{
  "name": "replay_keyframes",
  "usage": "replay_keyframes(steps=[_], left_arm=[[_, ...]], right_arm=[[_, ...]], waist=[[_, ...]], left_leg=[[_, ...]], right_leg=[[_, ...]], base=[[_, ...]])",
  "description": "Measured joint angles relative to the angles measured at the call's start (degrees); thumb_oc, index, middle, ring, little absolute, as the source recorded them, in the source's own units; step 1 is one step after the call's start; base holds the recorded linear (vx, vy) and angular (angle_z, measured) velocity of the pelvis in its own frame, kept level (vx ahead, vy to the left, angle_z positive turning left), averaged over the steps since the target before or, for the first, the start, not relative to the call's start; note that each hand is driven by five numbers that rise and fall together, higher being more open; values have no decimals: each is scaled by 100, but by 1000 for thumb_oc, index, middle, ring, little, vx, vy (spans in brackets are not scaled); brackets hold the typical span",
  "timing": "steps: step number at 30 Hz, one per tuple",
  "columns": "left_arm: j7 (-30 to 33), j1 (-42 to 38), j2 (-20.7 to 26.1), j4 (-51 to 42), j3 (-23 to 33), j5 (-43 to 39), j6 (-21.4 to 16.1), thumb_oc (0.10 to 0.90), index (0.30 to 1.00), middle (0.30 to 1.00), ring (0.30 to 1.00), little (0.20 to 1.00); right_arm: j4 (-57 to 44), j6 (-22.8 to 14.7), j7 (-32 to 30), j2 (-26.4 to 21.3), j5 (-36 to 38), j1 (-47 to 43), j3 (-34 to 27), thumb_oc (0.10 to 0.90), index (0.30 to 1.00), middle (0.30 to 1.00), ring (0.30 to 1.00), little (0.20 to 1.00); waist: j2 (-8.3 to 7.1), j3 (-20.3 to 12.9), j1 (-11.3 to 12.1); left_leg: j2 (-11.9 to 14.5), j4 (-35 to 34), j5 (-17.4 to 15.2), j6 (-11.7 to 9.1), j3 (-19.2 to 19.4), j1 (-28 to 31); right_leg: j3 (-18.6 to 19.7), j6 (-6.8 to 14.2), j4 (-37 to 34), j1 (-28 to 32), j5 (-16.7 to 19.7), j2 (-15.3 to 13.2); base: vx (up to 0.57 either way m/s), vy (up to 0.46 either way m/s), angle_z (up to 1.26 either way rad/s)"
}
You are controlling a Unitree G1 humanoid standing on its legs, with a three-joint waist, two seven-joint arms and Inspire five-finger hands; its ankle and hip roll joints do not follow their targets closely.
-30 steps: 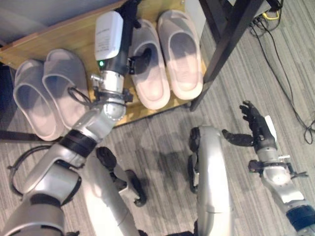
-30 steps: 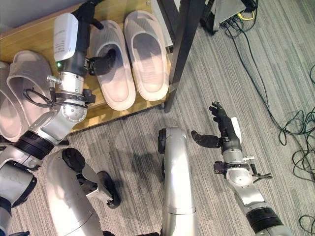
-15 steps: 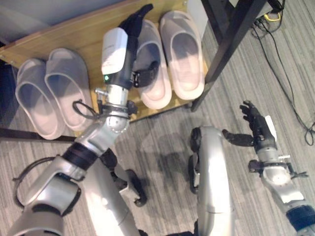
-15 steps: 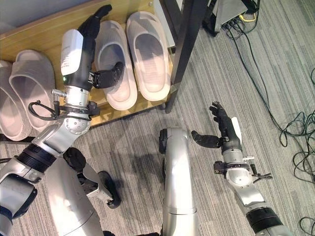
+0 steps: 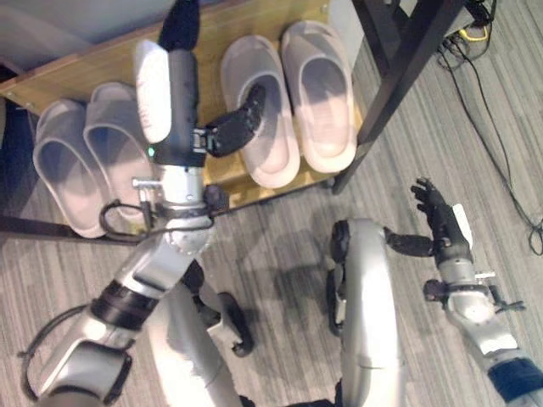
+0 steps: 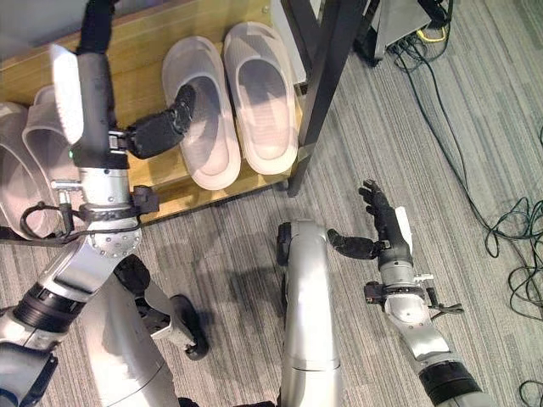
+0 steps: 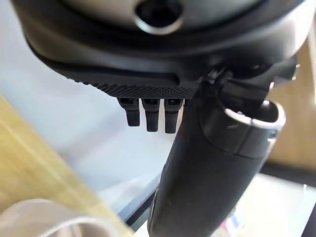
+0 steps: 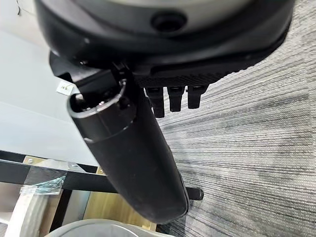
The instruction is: Arrange the slippers neatly on the shoe rack.
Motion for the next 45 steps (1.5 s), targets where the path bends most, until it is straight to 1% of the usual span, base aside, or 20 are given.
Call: replay_keyframes(steps=[3, 7, 11, 12, 13, 14, 15, 16, 18, 21, 26, 27, 32, 34, 35, 36, 38, 41, 43, 45], left_arm=[[-41, 308, -112, -264, 113, -275, -171, 800, 900, 900, 900, 900], [-378, 708, -360, -467, 255, -862, -370, 800, 900, 900, 900, 900], [-742, 1051, -504, -506, 333, -1349, -400, 800, 900, 900, 900, 900], [-830, 1083, -542, -510, 336, -1352, -401, 800, 900, 900, 900, 900], [-966, 1059, -596, -432, 338, -1348, -406, 800, 900, 900, 900, 900], [-1050, 1051, -611, -379, 339, -1372, -397, 800, 900, 900, 900, 900], [-1188, 1037, -620, -355, 340, -1475, -398, 800, 900, 900, 900, 900], [-1249, 1022, -622, -349, 340, -1535, -399, 800, 900, 900, 900, 900], [-1447, 1004, -617, -315, 373, -1572, -395, 800, 900, 900, 900, 900], [-1707, 1009, -640, -241, 353, -1763, -393, 800, 900, 900, 900, 900], [-2077, 1223, -678, 51, 272, -1793, -461, 800, 900, 900, 900, 900], [-2159, 1248, -686, 292, 230, -1794, -480, 800, 900, 900, 900, 900], [-2408, 1403, -907, 1264, -158, -1779, -479, 800, 900, 900, 900, 900], [-2558, 1481, -1114, 2181, -345, -1711, -433, 800, 900, 900, 900, 900], [-2578, 1563, -1139, 2344, -382, -1698, -434, 800, 900, 900, 900, 900], [-2634, 1713, -1224, 2608, -385, -1635, -427, 800, 900, 900, 900, 900], [-2688, 2085, -1332, 2920, -383, -1514, -388, 800, 900, 900, 900, 900], [-2797, 2313, -1393, 3388, -377, -1491, -372, 800, 900, 900, 900, 900], [-2879, 2490, -1508, 3743, -288, -1480, -282, 800, 900, 900, 900, 900], [-2900, 2842, -1540, 3944, -271, -1293, -260, 800, 900, 900, 900, 900]], right_arm=[[0, 8, -72, 103, -2, 44, -56, 800, 900, 900, 900, 900], [0, 20, -115, 269, -9, 118, -171, 800, 900, 900, 900, 900], [20, 93, -163, 430, -168, 124, -193, 800, 900, 900, 900, 900], [23, 92, -170, 477, -232, 118, -228, 800, 900, 900, 900, 900], [209, 93, -178, 528, -239, -34, -255, 800, 900, 900, 900, 900], [404, 140, -178, 586, -234, -209, -251, 800, 900, 900, 900, 900], [528, 162, -184, 645, -236, -326, -260, 800, 900, 900, 900, 900], [547, 162, -192, 655, -263, -407, -278, 800, 900, 900, 900, 900], [685, 254, -262, 672, -451, -581, -333, 800, 900, 900, 900, 900], [825, 250, -268, 729, -451, -724, -386, 800, 900, 900, 900, 900], [1026, 145, -196, 827, -591, -1011, -366, 800, 900, 900, 900, 900], [1255, 142, -150, 898, -642, -1191, -287, 800, 900, 900, 900, 900], [1672, 158, -21, 1142, -673, -1227, -130, 800, 900, 900, 900, 900], [2122, 224, 71, 1429, -671, -1148, -42, 800, 900, 900, 900, 900], [2156, 225, 117, 1476, -671, -1051, -19, 800, 900, 900, 900, 900], [2182, 225, 185, 1552, -671, -858, 40, 800, 900, 900, 900, 900], [2212, 236, 255, 1652, -672, -479, 139, 800, 900, 900, 900, 900], [2249, 327, 417, 1738, -671, -171, 171, 800, 900, 900, 900, 900], [2245, 362, 540, 1827, -670, 8, 215, 800, 900, 900, 900, 900], [2146, 378, 722, 1880, -671, 279, 394, 800, 900, 900, 900, 900]], waist=[[26, -14, 38], [46, -24, 108], [51, -27, 182], [57, -30, 228], [71, -37, 288], [78, -39, 307], [80, -38, 367], [83, -38, 400], [128, -41, 496], [185, -39, 602], [265, -92, 769], [284, -116, 767], [280, -227, 747], [267, -292, 745], [267, -363, 737], [253, -494, 734], [193, -846, 732], [142, -934, 724], [124, -967, 732], [105, -1234, 734]], left_leg=[[-10, -1, -1, -1, 9, 1], [-62, -37, -4, 0, 33, -1], [-70, -313, 33, 34, 175, 29], [-74, -505, 120, 11, 224, 34], [-76, -802, 191, 71, 280, 39], [-66, -1128, 370, -22, 312, 34], [-85, -1649, 610, -33, 334, 41], [-92, -1872, 705, 5, 344, 52], [-182, -2794, 1098, -41, 361, 173], [-282, -3739, 1463, -30, 381, 531], [-499, -5307, 2122, -77, 457, 1429], [-548, -5700, 2304, -63, 462, 1641], [-665, -7030, 2889, -43, 564, 2459], [-680, -8055, 3315, -42, 673, 3274], [-685, -8323, 3403, -47, 687, 3446], [-694, -8797, 3600, -56, 719, 3792], [-713, -9384, 3817, -72, 759, 4209], [-742, -10119, 4057, -50, 791, 4966], [-773, -10797, 4249, -139, 851, 5754], [-783, -11573, 4609, -167, 984, 6546]], right_leg=[[13, -12, 10, -1, -13, -8], [31, -21, 4, 9, -45, -46], [67, -37, -217, -12, -28, -102], [33, -33, -407, -10, 33, -104], [-48, -96, -713, 6, 106, -119], [-136, -55, -1043, 24, 271, -142], [-338, -134, -1605, 106, 494, -155], [-419, -199, -1829, 151, 581, -163], [-726, -276, -2757, 424, 884, -259], [-1079, -404, -3694, 934, 1138, -403], [-1412, -414, -5156, 1945, 1601, -478], [-1498, -394, -5549, 2193, 1768, -449], [-1686, -336, -6863, 3033, 2332, -360], [-1813, -285, -7924, 3849, 2812, -238], [-1858, -259, -8188, 4034, 2906, -200], [-1932, -222, -8723, 4397, 3120, -131], [-1979, -170, -9328, 4820, 3351, -36], [-2083, -94, -10095, 5616, 3587, 73], [-2131, -31, -10779, 6379, 3764, 165], [-2175, 30, -11598, 7150, 4123, 300]], base=[[0, 0, 0], [1, -11, 4], [-105, 8, 5], [-274, 76, -5], [-247, 65, -11], [-196, 37, -17], [-157, 28, -14], [-207, 43, -7], [-181, 41, 6], [-209, -25, 16], [-210, -55, 18], [-106, -25, 9], [-100, -38, 4], [-113, -31, -8], [-63, -31, -9], [34, -23, -6], [95, -39, -4], [182, -21, 3], [229, 3, -1], [237, 48, -11]])
